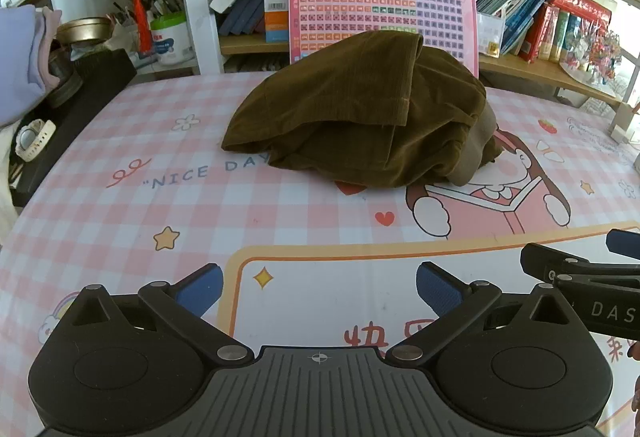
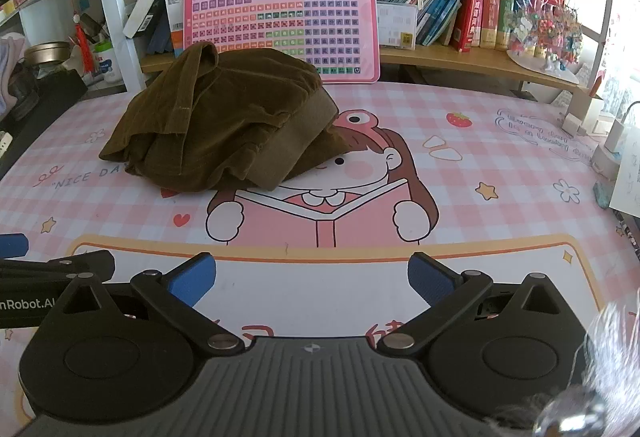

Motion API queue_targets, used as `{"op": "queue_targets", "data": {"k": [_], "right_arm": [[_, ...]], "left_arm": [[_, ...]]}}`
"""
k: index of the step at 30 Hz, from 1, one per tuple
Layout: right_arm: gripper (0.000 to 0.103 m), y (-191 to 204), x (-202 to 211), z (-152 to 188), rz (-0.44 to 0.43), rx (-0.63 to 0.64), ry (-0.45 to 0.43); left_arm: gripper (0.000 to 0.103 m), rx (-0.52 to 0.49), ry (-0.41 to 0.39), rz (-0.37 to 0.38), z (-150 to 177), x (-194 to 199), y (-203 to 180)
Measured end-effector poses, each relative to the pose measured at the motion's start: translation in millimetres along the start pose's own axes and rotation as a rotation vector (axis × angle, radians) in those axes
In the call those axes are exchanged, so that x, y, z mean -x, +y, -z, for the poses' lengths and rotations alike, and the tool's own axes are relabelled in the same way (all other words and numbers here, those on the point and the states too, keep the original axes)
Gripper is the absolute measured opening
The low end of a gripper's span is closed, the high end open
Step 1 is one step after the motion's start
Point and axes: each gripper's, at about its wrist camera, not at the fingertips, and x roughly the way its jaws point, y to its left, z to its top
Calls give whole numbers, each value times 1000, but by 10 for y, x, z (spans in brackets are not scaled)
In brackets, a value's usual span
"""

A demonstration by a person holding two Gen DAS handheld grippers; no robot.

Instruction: Fold clothes

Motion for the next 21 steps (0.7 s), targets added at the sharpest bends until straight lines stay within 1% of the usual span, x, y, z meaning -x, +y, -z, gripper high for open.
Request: {"op": "queue_targets", "data": {"k": [21], "right_arm": [[103, 10, 8, 7, -11, 2, -5]], "left_arm": [[103, 10, -18, 1, 1, 22, 21]]}}
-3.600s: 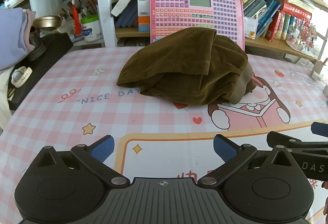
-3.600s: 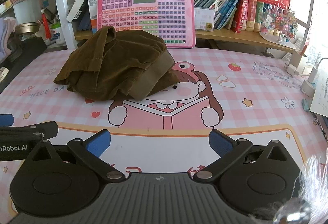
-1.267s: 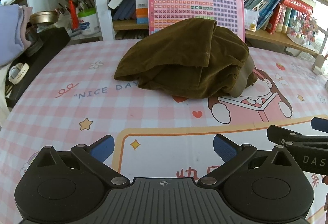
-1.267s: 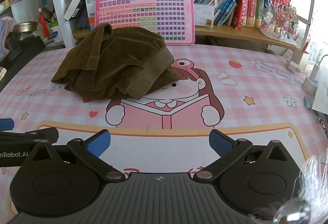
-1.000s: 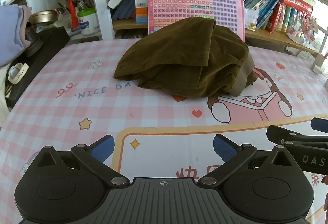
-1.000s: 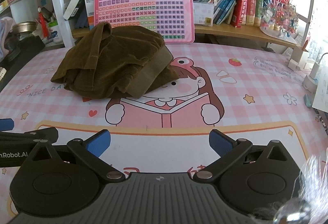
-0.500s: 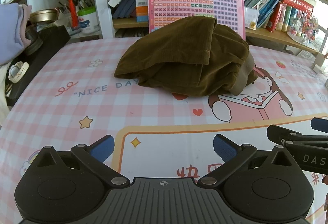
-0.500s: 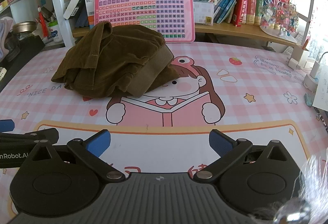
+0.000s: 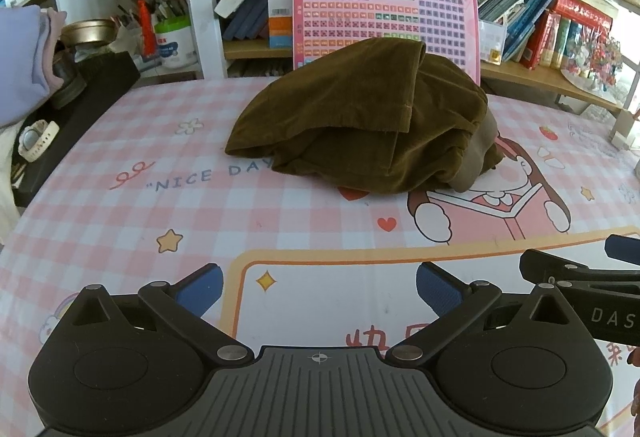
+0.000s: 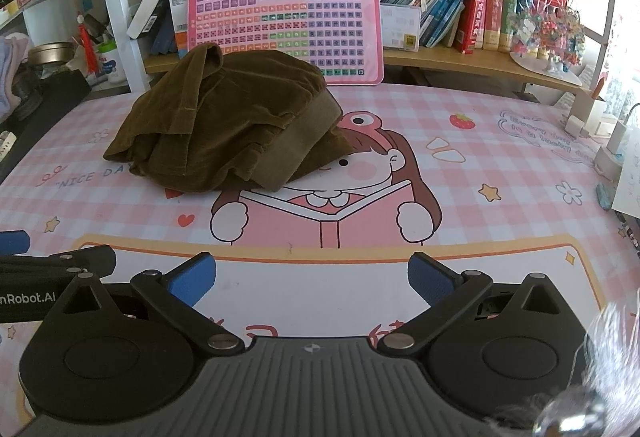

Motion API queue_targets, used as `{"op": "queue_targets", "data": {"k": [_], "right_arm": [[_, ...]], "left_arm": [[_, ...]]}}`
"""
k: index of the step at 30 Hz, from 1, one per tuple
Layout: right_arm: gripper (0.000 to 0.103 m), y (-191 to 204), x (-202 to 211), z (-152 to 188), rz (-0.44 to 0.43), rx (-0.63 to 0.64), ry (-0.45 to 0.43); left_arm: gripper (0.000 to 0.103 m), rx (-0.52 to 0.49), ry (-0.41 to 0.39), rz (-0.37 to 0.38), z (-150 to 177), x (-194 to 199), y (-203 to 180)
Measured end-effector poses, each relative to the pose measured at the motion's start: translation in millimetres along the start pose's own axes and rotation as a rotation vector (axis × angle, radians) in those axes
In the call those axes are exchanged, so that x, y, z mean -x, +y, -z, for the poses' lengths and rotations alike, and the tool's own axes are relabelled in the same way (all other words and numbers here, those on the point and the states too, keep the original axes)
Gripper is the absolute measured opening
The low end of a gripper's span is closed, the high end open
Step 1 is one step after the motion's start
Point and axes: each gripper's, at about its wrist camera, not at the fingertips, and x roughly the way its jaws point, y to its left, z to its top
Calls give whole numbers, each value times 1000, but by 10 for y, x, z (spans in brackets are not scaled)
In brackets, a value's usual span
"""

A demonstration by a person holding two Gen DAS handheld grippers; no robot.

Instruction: Fold clothes

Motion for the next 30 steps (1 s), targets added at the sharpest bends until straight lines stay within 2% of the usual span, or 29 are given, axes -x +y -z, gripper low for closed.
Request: {"op": "queue_targets", "data": {"k": [16, 30], "right_arm": [[103, -55, 27, 18, -8, -18, 18], [103, -186, 142, 79, -92, -23, 18]], "left_arm": [[103, -1, 16, 28, 21, 49, -34], [103, 37, 19, 3, 132, 168, -109]]}}
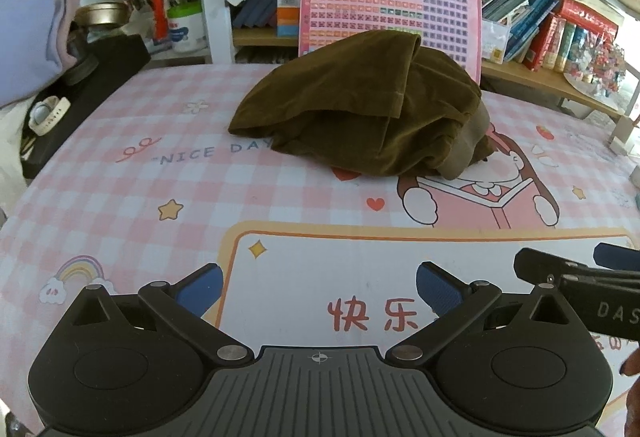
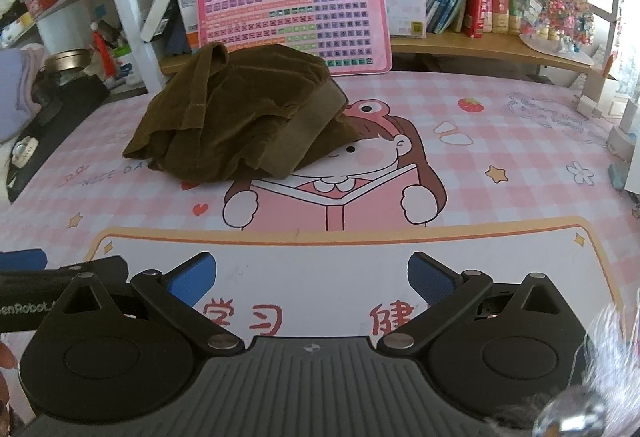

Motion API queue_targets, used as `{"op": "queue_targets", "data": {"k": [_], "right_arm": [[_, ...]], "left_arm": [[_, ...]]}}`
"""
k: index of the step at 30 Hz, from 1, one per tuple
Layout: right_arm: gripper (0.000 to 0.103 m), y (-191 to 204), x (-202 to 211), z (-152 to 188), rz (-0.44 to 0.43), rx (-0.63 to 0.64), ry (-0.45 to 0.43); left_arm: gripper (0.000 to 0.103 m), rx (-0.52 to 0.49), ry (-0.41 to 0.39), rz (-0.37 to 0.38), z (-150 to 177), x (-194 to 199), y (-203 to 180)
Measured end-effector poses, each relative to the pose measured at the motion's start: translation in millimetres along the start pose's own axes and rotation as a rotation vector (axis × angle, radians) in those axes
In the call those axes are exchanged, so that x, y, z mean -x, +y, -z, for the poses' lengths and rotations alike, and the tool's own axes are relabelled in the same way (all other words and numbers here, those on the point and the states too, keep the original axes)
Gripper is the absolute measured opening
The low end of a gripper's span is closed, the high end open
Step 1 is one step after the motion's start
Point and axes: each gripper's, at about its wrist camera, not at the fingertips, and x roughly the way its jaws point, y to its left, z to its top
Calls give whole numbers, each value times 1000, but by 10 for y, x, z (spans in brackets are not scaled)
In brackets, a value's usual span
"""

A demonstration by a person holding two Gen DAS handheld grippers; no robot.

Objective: Fold clothes
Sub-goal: 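Move both tools toward the brown garment and close the right gripper on it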

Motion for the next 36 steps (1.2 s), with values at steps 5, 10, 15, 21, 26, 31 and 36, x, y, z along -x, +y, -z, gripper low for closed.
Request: {"op": "queue_targets", "data": {"k": [5, 10, 15, 21, 26, 31, 36], "right_arm": [[103, -37, 48, 59, 0, 23, -1], [103, -154, 42, 149, -4, 2, 27], [103, -310, 62, 227, 0, -49, 45], [103, -646, 127, 202, -15, -274, 53], [103, -820, 50, 268, 42, -377, 123], [103, -894, 42, 309, 18, -445, 137], [103, -847, 52, 270, 25, -467, 123]], "left_arm": [[103, -14, -26, -22, 52, 57, -87], [103, -50, -42, -29, 128, 88, -203], [103, -78, -53, -10, 158, 93, -309], [103, -158, -124, 13, 68, 130, -452], [103, -217, -88, 13, -27, -26, -517], [103, -276, -61, 11, -100, -192, -521], [103, -290, -77, 21, -314, -368, -479]]}}
